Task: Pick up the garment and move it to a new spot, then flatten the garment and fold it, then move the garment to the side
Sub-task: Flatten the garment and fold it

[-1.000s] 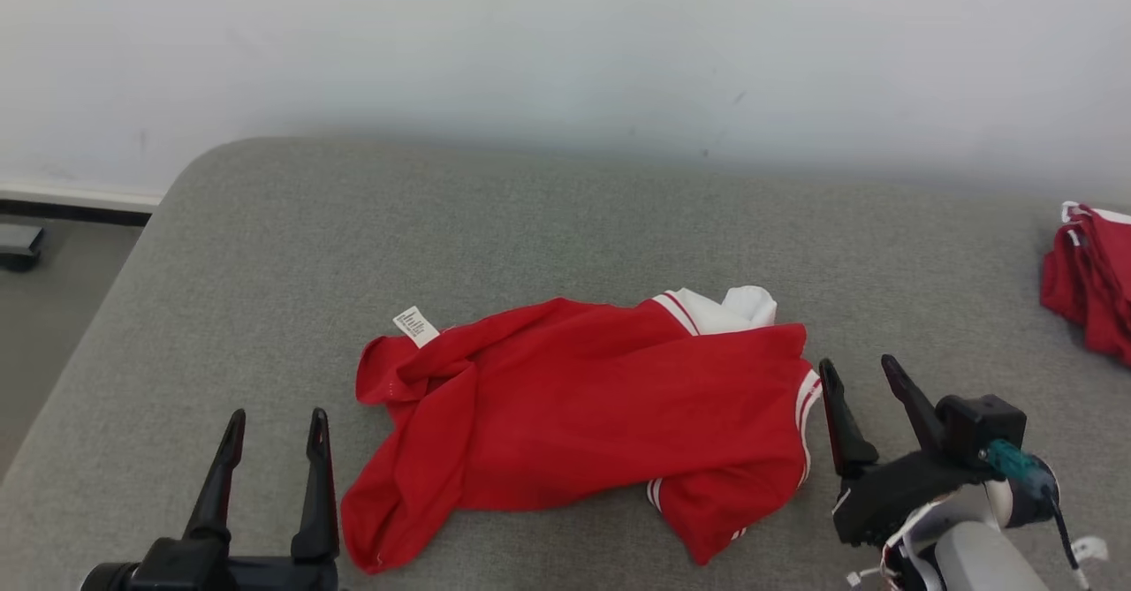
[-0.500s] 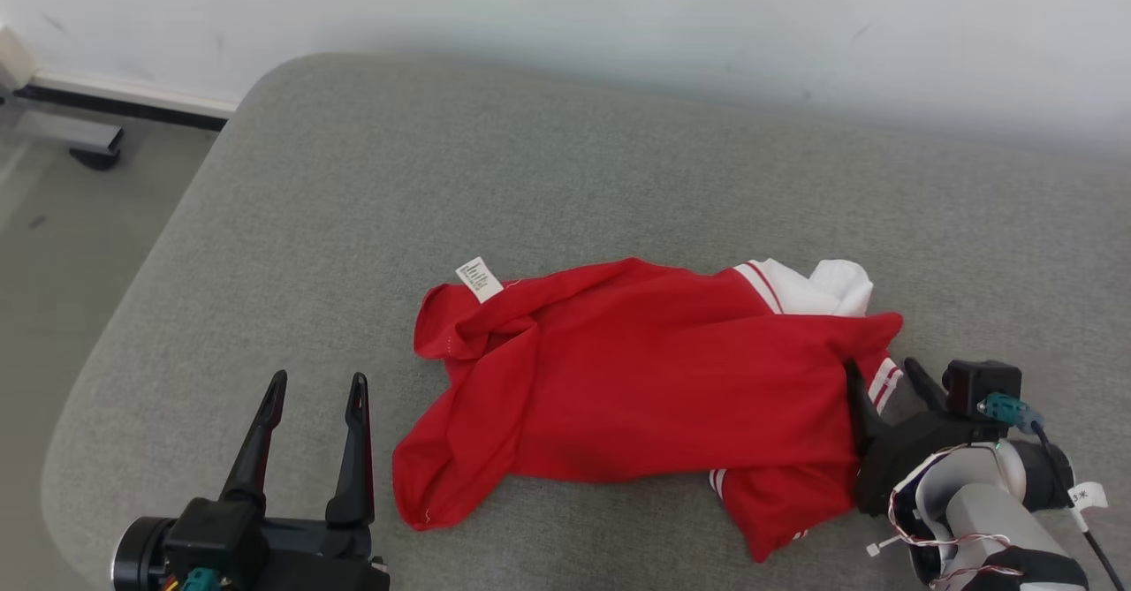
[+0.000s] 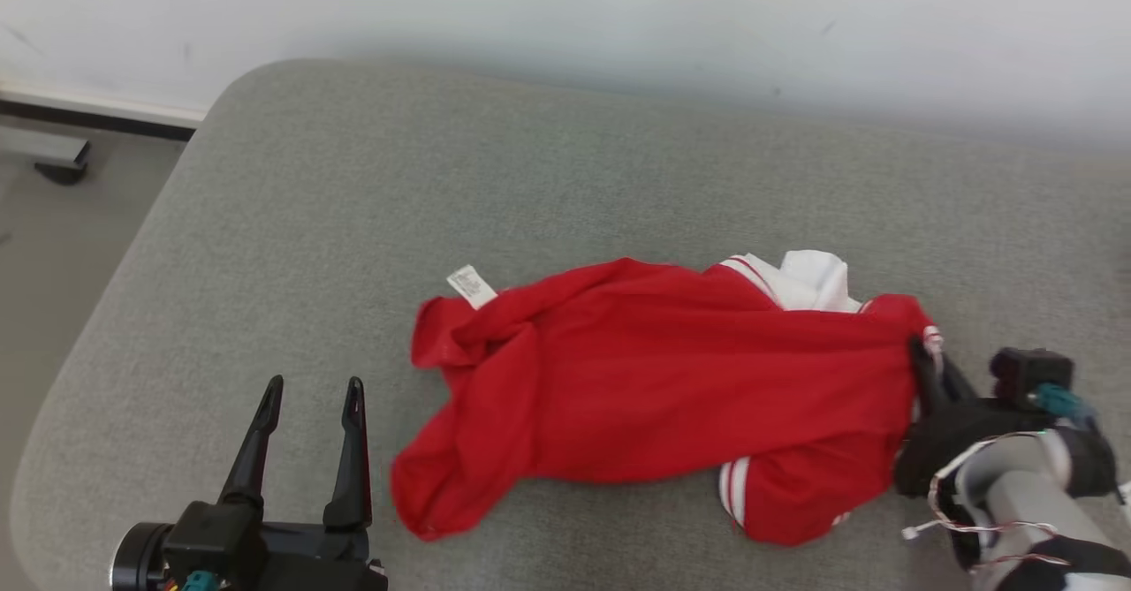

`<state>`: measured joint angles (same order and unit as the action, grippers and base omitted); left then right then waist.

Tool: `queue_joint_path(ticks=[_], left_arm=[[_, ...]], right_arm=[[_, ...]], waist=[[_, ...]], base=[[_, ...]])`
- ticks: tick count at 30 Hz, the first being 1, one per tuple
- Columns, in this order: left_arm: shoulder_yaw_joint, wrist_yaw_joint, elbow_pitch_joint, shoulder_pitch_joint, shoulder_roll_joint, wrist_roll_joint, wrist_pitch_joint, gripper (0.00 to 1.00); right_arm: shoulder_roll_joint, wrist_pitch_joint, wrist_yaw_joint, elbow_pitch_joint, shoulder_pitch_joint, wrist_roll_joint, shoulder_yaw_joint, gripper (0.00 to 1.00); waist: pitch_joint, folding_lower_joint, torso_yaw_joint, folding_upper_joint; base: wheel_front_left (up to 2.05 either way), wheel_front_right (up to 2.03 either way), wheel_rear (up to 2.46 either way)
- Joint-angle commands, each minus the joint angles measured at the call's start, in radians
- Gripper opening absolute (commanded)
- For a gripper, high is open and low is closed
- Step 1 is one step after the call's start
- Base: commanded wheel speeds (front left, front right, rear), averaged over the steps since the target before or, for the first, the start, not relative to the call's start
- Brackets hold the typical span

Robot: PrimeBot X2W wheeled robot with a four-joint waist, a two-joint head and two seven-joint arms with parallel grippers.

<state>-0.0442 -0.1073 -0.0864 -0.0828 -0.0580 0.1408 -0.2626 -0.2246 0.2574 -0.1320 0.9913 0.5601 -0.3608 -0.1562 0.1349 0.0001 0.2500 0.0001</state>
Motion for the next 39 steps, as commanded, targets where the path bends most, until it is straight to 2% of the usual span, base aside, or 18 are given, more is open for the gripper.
queue_joint_path(ticks=[1, 10, 15, 21, 25, 30, 36, 37, 38, 39], left_arm=[[0.001, -0.004, -0.001, 0.011, 0.002, -0.011, -0.003, 1.0], [0.005, -0.007, 0.001, 0.034, 0.005, -0.012, -0.003, 1.0], [0.001, -0.006, 0.005, 0.043, 0.007, 0.002, -0.003, 1.0], [-0.033, -0.002, -0.002, 0.02, 0.008, 0.016, -0.003, 1.0], [-0.069, 0.001, -0.009, 0.003, 0.008, 0.034, -0.003, 1.0], [-0.114, 0.011, -0.018, -0.023, 0.008, 0.062, -0.003, 1.0], [-0.179, 0.027, -0.026, -0.055, 0.008, 0.094, -0.003, 1.0], [-0.189, 0.031, -0.026, -0.059, 0.008, 0.098, -0.003, 1.0], [-0.197, 0.036, -0.028, -0.062, 0.008, 0.103, -0.003, 1.0], [-0.204, 0.037, -0.03, -0.065, 0.008, 0.108, -0.003, 1.0]], right_arm=[[-0.042, 0.007, 0.002, -0.036, -0.03, -0.015, 0.008, 0.0], [-0.181, 0.008, 0.002, -0.213, -0.115, -0.026, 0.054, 0.0], [-0.202, -0.026, 0.002, -0.32, -0.132, -0.012, 0.073, 0.0], [-0.176, -0.109, 0.002, -0.425, -0.066, 0.029, 0.036, 0.0], [-0.139, -0.151, 0.002, -0.435, 0.027, 0.054, -0.01, 0.0], [-0.07, -0.183, 0.002, -0.366, 0.166, 0.086, -0.105, 0.0], [-0.009, -0.186, 0.002, -0.186, 0.291, 0.094, -0.22, 0.0], [-0.004, -0.183, 0.002, -0.152, 0.302, 0.096, -0.235, 0.11], [0.002, -0.19, 0.002, -0.115, 0.309, 0.096, -0.252, 0.93], [0.005, -0.187, 0.002, -0.087, 0.319, 0.092, -0.264, 1.0]], waist=[[-0.025, -0.0001, -0.028, -0.0001], [-0.058, -0.0001, -0.062, -0.0001], [-0.056, -0.0001, -0.064, -0.0001], [-0.038, -0.0001, -0.028, -0.0001], [-0.023, -0.0001, 0.011, -0.0001], [0.006, -0.0001, 0.061, -0.0001], [0.046, -0.0001, 0.123, -0.0001], [0.049, -0.0001, 0.13, -0.0001], [0.052, -0.0001, 0.136, -0.0001], [0.056, -0.0001, 0.142, -0.0001]], base=[[0.0, 0.0, 0.0], [0.0, 0.0, 0.0], [0.0, 0.0, 0.0], [0.0, 0.0, 0.0], [0.0, 0.0, 0.0], [0.0, 0.0, 0.0], [0.0, 0.0, 0.0], [0.0, 0.0, 0.0], [0.0, 0.0, 0.0], [0.0, 0.0, 0.0]])
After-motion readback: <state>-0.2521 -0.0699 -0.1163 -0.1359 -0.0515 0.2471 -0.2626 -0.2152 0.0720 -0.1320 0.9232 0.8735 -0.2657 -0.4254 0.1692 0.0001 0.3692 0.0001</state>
